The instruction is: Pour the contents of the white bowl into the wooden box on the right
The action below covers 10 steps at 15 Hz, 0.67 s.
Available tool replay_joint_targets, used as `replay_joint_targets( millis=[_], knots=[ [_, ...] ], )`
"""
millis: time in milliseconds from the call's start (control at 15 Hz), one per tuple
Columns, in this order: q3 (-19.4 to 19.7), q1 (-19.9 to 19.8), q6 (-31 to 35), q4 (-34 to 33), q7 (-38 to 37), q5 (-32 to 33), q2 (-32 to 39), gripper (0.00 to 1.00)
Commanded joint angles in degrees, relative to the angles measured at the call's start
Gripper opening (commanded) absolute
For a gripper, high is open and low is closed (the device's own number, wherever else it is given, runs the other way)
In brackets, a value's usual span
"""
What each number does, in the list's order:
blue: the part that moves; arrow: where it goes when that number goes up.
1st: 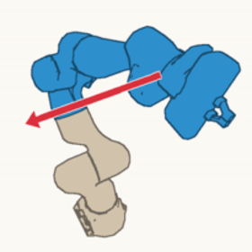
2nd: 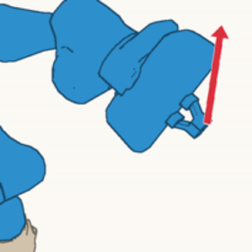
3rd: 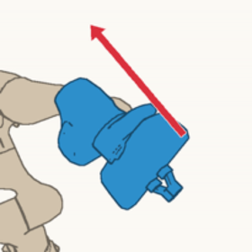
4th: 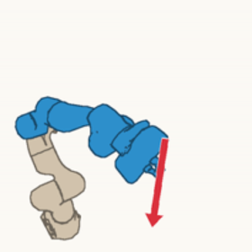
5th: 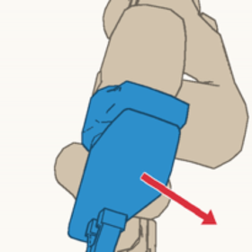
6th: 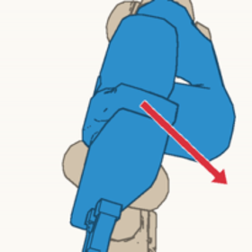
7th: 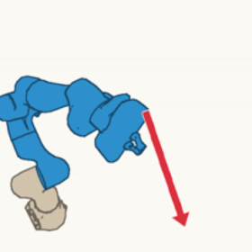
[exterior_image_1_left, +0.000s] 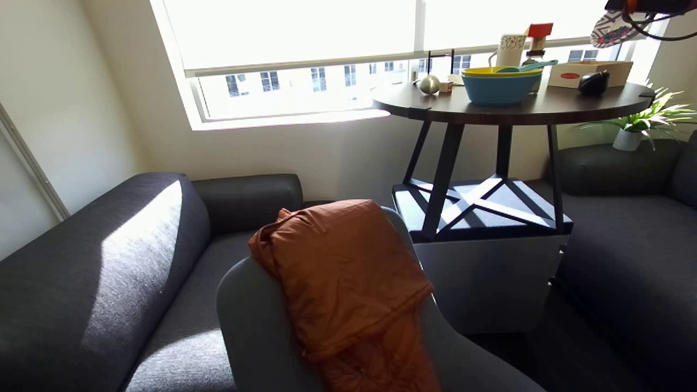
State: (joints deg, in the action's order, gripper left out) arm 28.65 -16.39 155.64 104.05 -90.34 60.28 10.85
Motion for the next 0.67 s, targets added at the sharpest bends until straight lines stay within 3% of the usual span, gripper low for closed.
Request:
replay_joint_targets(
  millis=[0,333,600],
  knots=[
    [1.18,0.91,0.06,-1.35,-5.33,5.39,0.83,0.01],
    [1.65,2.28,-1.13,-1.92,-15.64,16.29,2.24,0.01],
    [1.37,3.05,-2.11,-1.81,-19.34,21.24,2.57,0.01]
  ],
)
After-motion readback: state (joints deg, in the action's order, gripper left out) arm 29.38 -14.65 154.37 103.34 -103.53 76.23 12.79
